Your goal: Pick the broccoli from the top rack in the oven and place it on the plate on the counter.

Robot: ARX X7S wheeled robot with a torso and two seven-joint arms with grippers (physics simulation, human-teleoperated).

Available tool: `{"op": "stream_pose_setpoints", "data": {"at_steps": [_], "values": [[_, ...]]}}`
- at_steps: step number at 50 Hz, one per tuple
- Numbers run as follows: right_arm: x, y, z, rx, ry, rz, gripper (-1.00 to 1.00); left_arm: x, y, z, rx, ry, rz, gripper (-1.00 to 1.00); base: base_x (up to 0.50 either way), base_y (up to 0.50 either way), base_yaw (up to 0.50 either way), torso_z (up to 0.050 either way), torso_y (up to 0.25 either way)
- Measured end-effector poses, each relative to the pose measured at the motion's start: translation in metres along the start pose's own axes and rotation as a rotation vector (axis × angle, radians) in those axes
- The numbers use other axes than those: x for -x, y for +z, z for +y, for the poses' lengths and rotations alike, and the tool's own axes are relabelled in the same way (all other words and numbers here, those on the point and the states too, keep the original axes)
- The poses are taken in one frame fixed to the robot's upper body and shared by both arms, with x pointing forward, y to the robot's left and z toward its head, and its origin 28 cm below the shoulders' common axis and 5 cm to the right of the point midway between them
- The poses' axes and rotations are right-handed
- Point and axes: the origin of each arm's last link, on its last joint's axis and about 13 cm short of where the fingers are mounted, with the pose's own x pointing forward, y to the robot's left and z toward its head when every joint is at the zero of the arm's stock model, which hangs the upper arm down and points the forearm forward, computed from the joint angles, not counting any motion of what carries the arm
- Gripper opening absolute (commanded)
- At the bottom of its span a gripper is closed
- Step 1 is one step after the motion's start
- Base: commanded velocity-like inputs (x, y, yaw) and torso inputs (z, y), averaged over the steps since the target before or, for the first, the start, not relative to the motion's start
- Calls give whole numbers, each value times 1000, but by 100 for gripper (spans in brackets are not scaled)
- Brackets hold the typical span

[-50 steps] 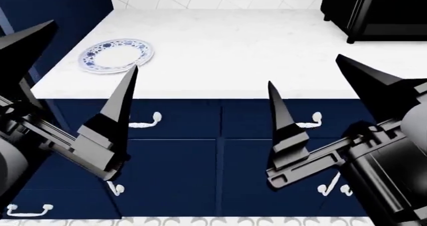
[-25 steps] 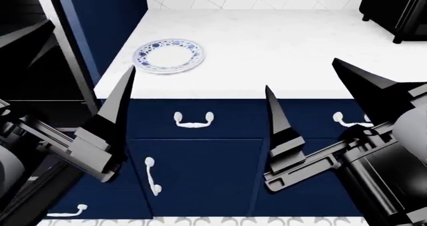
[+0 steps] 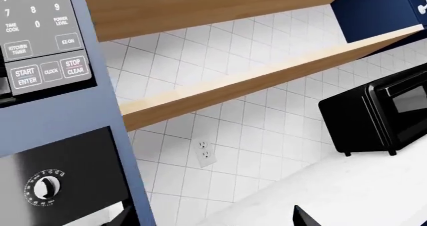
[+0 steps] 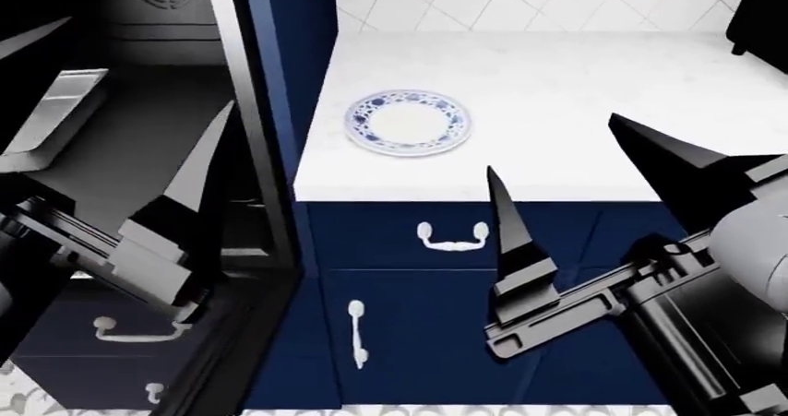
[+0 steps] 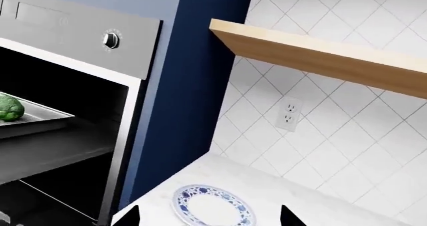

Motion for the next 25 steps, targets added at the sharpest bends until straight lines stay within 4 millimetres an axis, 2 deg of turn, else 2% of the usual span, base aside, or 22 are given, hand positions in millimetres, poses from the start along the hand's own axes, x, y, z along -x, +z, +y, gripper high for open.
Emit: {"op": "stream_pose_setpoints", "data": {"at_steps": [25], "values": [[1, -3, 0, 178, 48, 162, 100, 1, -4, 0, -14, -2, -11, 100, 0, 500, 0, 50, 0]]}}
